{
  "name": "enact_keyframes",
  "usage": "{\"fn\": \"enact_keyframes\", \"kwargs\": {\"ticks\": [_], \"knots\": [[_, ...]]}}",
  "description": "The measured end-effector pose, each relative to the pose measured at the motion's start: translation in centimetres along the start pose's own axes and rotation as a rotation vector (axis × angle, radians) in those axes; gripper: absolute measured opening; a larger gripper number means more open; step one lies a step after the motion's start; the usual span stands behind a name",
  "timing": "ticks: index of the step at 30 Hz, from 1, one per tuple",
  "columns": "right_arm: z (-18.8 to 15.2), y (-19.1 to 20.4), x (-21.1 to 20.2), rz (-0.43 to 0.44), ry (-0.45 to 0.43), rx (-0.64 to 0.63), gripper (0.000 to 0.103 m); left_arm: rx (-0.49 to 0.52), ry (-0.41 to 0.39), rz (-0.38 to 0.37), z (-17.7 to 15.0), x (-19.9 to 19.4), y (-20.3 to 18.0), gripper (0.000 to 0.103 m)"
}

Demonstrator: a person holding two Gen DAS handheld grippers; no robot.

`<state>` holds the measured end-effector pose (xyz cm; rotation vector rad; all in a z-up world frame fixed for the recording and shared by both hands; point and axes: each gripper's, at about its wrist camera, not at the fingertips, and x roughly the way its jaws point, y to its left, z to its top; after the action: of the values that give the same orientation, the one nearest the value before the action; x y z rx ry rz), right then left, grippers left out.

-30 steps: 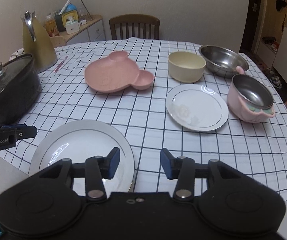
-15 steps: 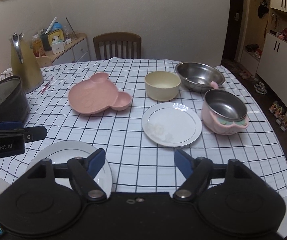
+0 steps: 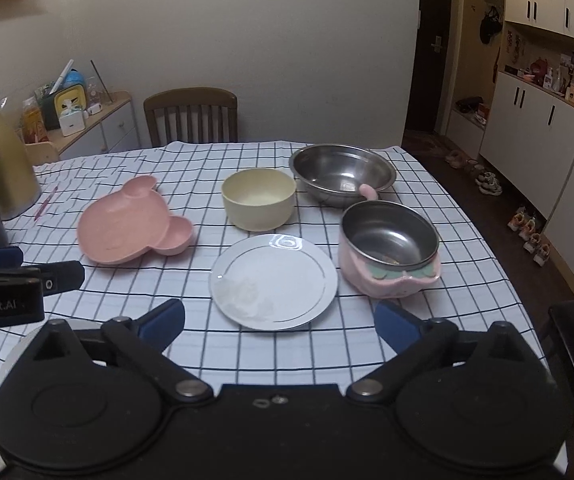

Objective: Organize plates and bowls
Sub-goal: 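Open both grippers and lift them off the large plate, then close both grippers on the rim of the small flower-print plate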

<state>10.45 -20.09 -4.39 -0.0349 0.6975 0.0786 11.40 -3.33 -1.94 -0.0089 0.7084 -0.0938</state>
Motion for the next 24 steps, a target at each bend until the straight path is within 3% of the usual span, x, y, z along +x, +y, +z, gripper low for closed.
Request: {"fn": "enact_keyframes", "kwargs": {"ticks": [16, 24], "knots": [[0.7, -4.2, 8.0, 0.030, 0.095, -0.008, 0.099, -0.049, 0.134, -0.019, 1.7, 10.2, -2.4, 0.078], [0.8, -5.4, 12.6, 0.081, 0.200, 0.062, 0.085, -0.051, 0.200, -0.034, 2.2, 15.2, -3.5, 0.077]]}}
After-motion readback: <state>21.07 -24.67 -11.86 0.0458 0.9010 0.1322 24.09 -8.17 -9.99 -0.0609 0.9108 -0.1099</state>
